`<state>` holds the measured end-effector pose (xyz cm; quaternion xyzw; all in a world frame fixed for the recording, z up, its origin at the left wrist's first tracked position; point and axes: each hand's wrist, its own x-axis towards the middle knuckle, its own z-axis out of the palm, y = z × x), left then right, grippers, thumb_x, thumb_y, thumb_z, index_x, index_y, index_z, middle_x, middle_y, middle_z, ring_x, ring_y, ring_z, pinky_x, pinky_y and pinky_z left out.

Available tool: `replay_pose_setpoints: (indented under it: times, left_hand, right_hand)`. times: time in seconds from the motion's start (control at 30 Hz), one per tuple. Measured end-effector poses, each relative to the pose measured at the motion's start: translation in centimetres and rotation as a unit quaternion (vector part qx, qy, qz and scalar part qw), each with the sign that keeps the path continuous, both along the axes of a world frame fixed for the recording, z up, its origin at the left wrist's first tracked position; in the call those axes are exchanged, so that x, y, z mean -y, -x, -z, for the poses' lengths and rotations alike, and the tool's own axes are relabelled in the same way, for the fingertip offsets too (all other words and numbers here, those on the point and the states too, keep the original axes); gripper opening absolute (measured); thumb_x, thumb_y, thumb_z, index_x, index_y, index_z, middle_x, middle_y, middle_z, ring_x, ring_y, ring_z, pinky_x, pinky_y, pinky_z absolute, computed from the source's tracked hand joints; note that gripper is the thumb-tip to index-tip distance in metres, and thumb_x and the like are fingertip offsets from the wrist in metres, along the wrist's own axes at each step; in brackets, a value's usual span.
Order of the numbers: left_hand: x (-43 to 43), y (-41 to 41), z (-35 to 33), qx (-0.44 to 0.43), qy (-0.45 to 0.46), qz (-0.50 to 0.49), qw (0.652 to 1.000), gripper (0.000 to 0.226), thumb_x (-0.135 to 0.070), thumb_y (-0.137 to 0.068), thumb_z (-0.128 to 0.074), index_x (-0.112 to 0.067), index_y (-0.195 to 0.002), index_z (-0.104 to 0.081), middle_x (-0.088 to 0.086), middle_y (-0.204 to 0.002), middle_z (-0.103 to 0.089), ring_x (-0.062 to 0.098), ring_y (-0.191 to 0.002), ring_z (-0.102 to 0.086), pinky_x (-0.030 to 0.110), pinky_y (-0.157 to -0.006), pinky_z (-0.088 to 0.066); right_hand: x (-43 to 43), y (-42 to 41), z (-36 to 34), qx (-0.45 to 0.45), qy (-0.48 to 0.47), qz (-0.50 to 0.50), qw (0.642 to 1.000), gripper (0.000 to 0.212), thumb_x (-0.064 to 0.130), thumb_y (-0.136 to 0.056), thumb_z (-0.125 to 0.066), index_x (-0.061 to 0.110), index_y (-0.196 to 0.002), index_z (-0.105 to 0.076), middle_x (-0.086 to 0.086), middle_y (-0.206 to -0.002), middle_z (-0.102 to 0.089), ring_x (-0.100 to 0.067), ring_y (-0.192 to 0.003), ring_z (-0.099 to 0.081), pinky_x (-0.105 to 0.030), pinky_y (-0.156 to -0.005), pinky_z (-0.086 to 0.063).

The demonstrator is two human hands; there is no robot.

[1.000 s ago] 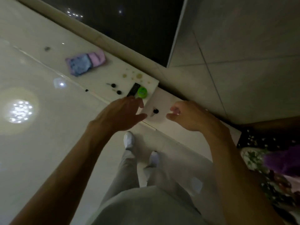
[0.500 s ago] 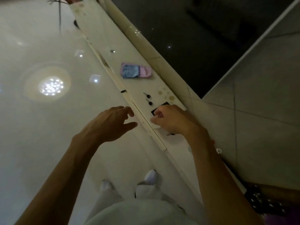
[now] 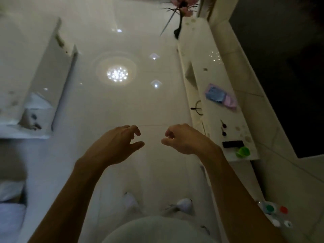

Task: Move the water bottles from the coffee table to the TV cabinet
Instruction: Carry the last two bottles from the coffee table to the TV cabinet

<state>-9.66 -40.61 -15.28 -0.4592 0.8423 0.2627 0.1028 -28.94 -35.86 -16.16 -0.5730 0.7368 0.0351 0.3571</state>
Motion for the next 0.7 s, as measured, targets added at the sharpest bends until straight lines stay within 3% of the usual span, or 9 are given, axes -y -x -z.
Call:
replay_pose_setpoints:
  times: [0.33,0.7]
  left_hand:
    - [1.4,-17.3,0.6,-0.025,-0.021,-0.179,0.983,0.04,-0.045,-0.09,-0.055,-0.023,-0.123,-0.052,0.0,-0.118,-0.06,0.012,-0.092,-0.056,0.026,-0.082,-0.048]
    - [4.2,-25.5,1.8,-0.025,-0.024,-0.302,0.953,0.041,-0.044,-0.09,-0.055,-0.022,-0.124,-0.05,0.001,-0.124,-0.058,0.012,-0.099,-0.055,0.027,-0.087,-0.045]
  right_hand:
    - [7.9,-16.4,-0.3,0.008,-0.001,-0.187,0.982,0.046,0.044,-0.093,-0.056,0.013,-0.127,-0.059,-0.007,-0.126,-0.064,-0.022,-0.109,-0.061,-0.038,-0.095,-0.049]
    - [15.0,-24.9,1.8,0.007,0.011,-0.319,0.948,0.045,0.042,-0.094,-0.054,0.012,-0.127,-0.058,-0.007,-0.124,-0.064,-0.02,-0.105,-0.06,-0.034,-0.091,-0.05]
